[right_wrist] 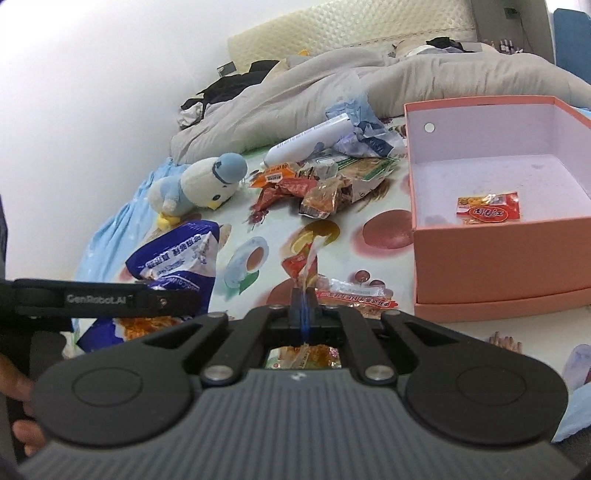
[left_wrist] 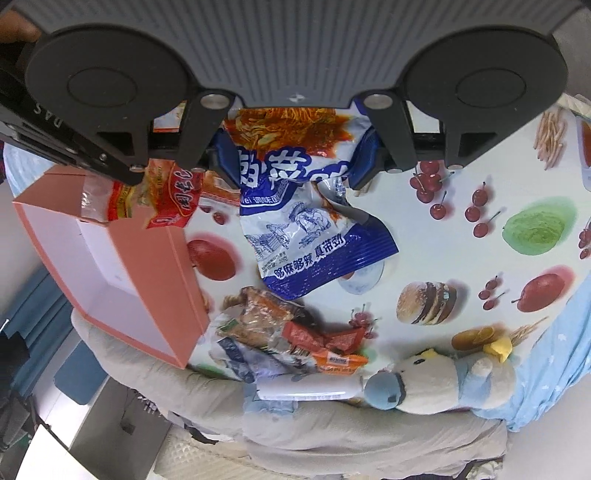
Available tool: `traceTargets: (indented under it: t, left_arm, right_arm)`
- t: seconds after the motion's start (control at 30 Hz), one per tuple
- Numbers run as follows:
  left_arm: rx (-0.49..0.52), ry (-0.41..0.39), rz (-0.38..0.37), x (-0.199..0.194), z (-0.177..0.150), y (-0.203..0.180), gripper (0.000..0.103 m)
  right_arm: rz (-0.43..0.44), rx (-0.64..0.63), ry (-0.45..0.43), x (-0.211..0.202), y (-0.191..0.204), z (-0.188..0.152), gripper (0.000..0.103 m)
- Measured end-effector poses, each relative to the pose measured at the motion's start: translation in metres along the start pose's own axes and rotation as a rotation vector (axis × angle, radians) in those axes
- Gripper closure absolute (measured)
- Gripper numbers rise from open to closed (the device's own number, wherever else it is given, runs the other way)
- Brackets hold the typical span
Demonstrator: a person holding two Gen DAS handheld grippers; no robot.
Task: Organize snacks
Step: 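Carry the noodle bag with the left tool while the right tool carries the red strip over the box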
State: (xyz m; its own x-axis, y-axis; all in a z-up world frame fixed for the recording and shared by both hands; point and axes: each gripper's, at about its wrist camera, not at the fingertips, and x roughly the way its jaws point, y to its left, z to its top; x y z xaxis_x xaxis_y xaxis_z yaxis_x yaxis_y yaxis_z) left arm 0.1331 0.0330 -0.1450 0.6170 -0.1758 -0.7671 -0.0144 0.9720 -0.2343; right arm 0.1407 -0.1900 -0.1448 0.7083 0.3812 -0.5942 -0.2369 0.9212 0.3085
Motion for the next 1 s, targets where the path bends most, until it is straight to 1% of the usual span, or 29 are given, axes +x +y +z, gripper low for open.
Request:
traceTargets:
  t: [0.07,0.13,0.3,0.57,0.8,1.0]
  left_arm:
    - [0.003,-0.006,-0.002,-0.008,0.001,-0.005,0.035]
    - [0.009,-0.006,0.017,-0.016,0.003,-0.011,0.035]
    - [0.021,-0.018,-0.002,-0.032,0.008,-0.027,0.035]
    - [0.064,-0.051,-0.069,-0.049,0.018,-0.064,0.035]
    - [0.123,-0.067,-0.159,-0.045,0.029,-0.112,0.035]
    - [0.165,-0.095,-0.221,-0.035,0.051,-0.151,0.035]
  right_arm:
    - [-0.002,0.002,-0.008,-0.007,0.001,0.003,0.100]
    - [-0.005,-0.006,-0.013,-0.014,0.003,0.007,0.100]
    - [-0.006,-0.017,-0.030,-0.036,0.004,0.016,0.100]
    - [-0.041,-0.025,-0.090,-0.071,-0.008,0.026,0.100]
    - [-0.109,-0.005,-0.137,-0.100,-0.037,0.035,0.100]
    - [-0.169,0.003,-0.205,-0.121,-0.062,0.053,0.100]
